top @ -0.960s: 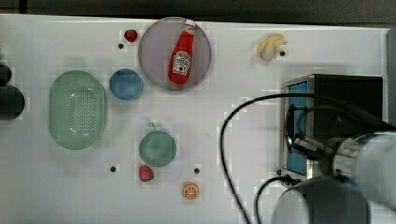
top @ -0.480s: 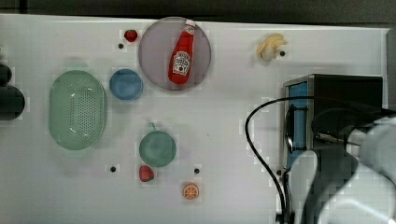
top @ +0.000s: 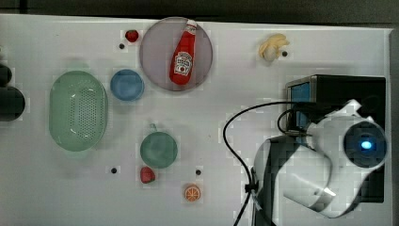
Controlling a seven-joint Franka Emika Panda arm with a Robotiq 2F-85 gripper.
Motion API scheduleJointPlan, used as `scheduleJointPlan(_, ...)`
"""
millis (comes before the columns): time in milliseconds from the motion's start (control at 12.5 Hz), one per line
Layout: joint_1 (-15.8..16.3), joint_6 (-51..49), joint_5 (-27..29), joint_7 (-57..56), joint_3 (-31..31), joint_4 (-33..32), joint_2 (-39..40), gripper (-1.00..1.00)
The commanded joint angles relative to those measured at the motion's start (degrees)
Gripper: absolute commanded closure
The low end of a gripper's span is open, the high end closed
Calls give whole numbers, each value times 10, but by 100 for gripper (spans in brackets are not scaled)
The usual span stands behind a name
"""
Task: Flap open oven.
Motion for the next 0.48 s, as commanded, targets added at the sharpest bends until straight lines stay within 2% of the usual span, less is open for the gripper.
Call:
scheduleJointPlan(80,0,28,0,-26,-8,-11,0,65)
scheduleJointPlan(480,2,35,0,-25,-6,-12,36,65)
